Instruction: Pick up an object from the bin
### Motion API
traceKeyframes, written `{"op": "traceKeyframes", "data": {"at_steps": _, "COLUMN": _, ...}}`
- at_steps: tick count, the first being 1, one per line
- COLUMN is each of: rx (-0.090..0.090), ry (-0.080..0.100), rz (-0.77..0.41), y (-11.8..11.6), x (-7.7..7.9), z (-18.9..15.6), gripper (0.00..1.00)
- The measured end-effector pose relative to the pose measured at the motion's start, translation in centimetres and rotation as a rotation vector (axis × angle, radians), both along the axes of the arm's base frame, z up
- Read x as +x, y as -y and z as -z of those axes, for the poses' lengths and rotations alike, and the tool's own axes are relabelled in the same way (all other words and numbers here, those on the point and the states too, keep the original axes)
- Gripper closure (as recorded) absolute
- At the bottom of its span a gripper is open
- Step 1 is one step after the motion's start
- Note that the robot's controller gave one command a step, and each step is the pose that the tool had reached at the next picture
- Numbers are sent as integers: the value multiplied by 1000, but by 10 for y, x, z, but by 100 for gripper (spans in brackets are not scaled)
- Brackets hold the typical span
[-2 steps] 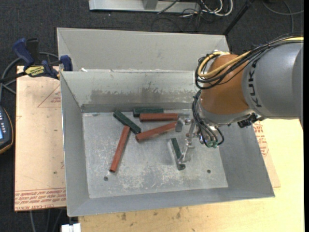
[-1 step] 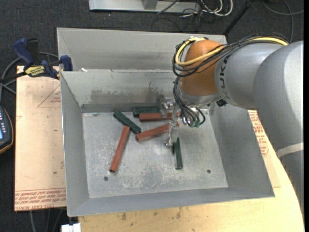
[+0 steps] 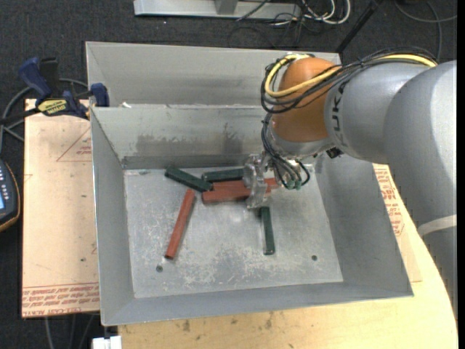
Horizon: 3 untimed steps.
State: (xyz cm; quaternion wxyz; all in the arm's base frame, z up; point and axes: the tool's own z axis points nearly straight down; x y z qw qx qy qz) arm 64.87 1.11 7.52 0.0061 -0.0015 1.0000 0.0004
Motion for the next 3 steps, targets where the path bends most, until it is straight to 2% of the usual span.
{"op": "traceKeyframes", "data": {"at_steps": 1, "rx": -1, "ry": -3, "rz": -142, "y": -3, "x": 7, "z": -58, "gripper": 100}}
{"op": "traceKeyframes", "data": {"at_steps": 2, "rx": 1, "ry": -7, "rz": 69, "y": -15, "x": 2, "z": -76, "gripper": 100}}
{"op": "traceKeyframes", "data": {"at_steps": 3, "rx": 0, "ry": 1, "rz": 5, "y": -10, "x": -5, "z": -176, "gripper": 100}}
